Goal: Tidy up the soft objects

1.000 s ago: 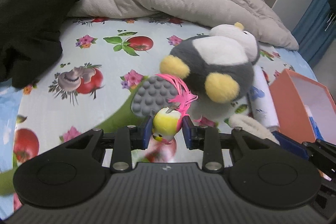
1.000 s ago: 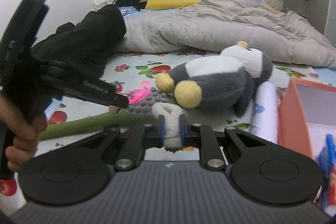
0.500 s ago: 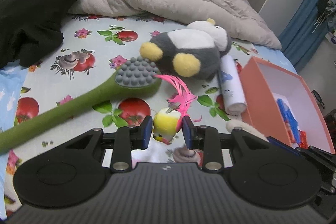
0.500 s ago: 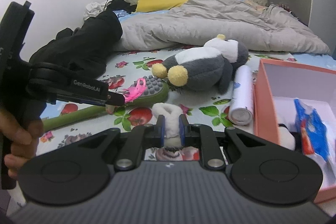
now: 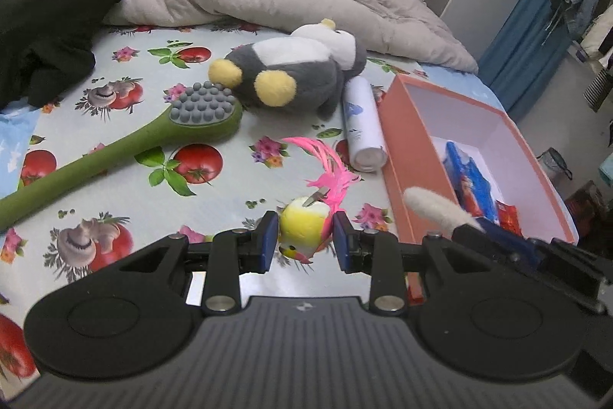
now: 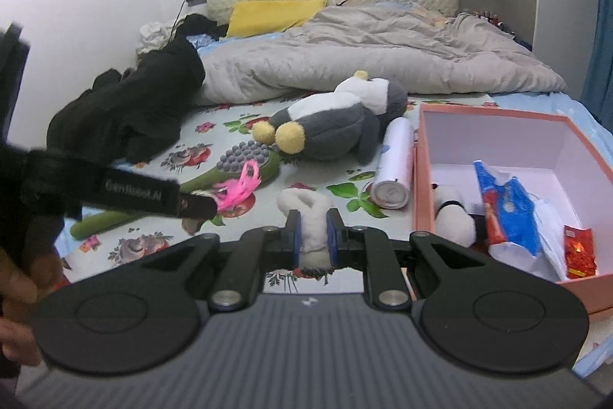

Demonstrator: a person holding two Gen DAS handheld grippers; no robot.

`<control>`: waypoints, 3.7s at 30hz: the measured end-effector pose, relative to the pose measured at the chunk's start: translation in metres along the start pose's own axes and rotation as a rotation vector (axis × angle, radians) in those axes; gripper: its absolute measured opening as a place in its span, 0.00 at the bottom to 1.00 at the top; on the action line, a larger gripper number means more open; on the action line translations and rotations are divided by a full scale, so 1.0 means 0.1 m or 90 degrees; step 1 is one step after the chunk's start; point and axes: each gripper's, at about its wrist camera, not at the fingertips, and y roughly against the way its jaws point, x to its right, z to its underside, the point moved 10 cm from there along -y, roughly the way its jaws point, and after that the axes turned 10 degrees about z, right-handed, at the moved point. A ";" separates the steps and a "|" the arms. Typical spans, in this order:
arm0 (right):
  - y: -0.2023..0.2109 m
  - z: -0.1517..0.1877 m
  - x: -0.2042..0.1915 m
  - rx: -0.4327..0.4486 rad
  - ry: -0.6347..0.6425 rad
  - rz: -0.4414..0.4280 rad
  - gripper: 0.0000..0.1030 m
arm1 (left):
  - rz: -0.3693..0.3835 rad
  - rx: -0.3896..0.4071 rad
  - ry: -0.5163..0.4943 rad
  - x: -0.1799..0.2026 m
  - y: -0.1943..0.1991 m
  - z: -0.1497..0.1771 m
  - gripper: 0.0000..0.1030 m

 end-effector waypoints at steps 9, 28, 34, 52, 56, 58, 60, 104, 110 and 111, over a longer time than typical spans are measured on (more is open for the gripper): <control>0.41 -0.08 0.38 0.048 0.012 0.048 0.17 | 0.029 0.019 -0.012 0.52 0.18 0.14 0.35; 1.04 0.17 1.38 0.032 -0.037 0.109 0.17 | 0.118 0.001 -0.048 1.80 0.02 0.42 0.35; 0.96 0.24 1.70 0.012 -0.076 0.122 0.17 | 0.123 -0.025 -0.064 2.05 -0.32 0.34 0.35; -0.08 0.13 2.54 -0.057 -0.138 0.126 0.17 | 0.087 -0.121 -0.071 2.26 -1.76 -0.09 0.35; -0.39 0.19 2.66 -0.085 -0.154 0.122 0.17 | 0.072 -0.143 -0.076 2.22 -2.05 -0.09 0.35; -0.53 0.24 2.70 -0.103 -0.156 0.123 0.18 | 0.070 -0.151 -0.068 2.18 -2.15 -0.08 0.35; -0.64 0.28 2.73 -0.116 -0.163 0.119 0.19 | 0.069 -0.157 -0.065 2.16 -2.22 -0.08 0.35; 1.26 -0.35 2.38 0.060 -0.123 0.133 0.52 | 0.145 0.044 -0.138 2.67 0.39 -0.18 0.66; 1.52 -0.19 2.26 0.057 -0.131 0.134 0.52 | 0.144 0.050 -0.152 2.67 0.64 0.10 0.66; 1.56 -0.16 2.24 0.055 -0.132 0.133 0.52 | 0.145 0.049 -0.151 2.67 0.66 0.13 0.66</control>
